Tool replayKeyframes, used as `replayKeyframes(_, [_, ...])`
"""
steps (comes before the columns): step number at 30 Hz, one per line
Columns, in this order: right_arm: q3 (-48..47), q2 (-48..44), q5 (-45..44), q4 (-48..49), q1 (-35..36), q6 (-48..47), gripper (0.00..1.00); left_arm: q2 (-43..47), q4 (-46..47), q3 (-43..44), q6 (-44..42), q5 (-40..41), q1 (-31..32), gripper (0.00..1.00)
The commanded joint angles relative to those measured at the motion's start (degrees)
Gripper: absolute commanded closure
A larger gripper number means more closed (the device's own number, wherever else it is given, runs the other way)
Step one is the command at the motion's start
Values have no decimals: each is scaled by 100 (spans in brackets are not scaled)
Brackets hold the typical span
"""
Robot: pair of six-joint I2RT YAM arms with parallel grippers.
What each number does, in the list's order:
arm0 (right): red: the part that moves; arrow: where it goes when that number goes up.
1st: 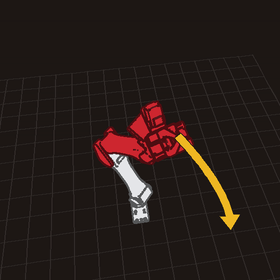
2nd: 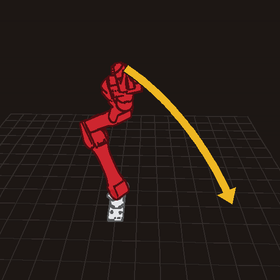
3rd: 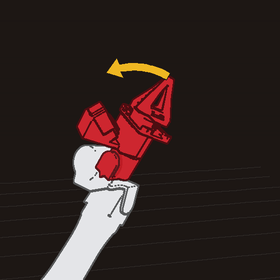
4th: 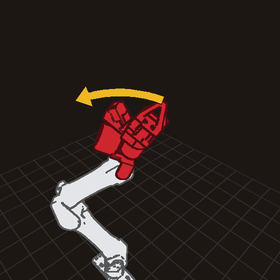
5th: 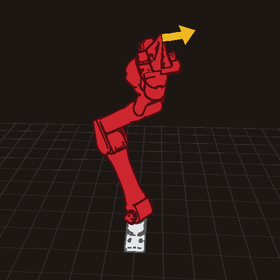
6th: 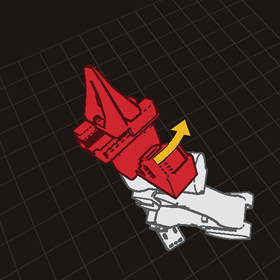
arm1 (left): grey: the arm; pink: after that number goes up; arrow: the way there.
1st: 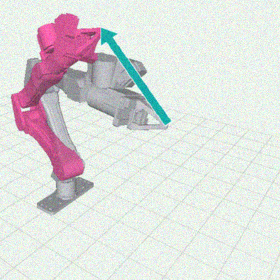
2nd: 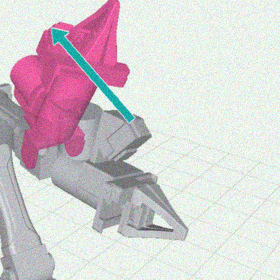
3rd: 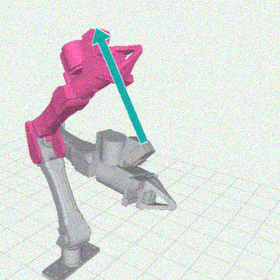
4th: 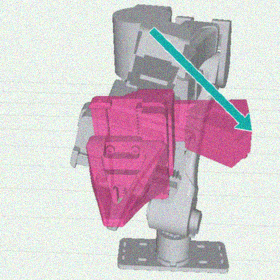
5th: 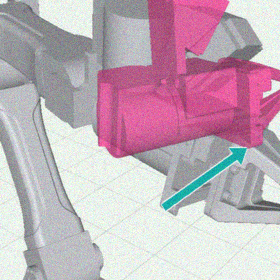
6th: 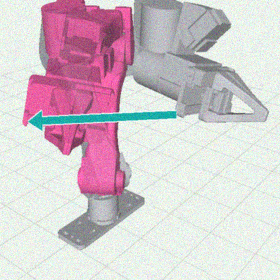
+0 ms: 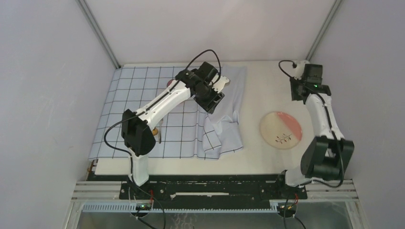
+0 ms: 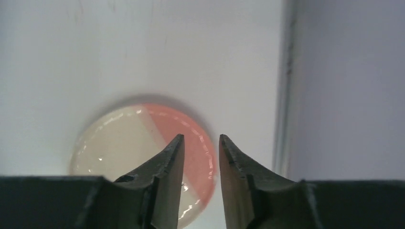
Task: Set the dinner table for one person
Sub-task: Pick up the plate at the center of the board.
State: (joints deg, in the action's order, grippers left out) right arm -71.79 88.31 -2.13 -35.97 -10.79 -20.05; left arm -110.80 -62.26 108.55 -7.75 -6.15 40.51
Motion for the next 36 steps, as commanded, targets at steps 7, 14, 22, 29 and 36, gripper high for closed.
replayKeyframes(7, [695, -1378, 527, -306, -1174, -70, 49, -677, 1037, 1308, 1248, -1823, 131, 39])
replayKeyframes(14, [1452, -1518, 1438, -466, -2057, -420, 44, -1088, 2548, 555, 2647, -3042, 124, 39])
replayKeyframes(22, [1728, -1518, 1785, -624, -2248, -634, 42, -1924, 3562, 462, 3651, -3860, 194, 33])
replayKeyframes(29, [1911, -1273, 2378, -834, -2581, -645, 41, -1745, 4362, -633, 3991, -3953, 194, 33])
replayKeyframes(36, [2419, -1373, 994, -194, -2706, -594, 41, -1315, 4453, -1142, 3717, -3801, 194, 32])
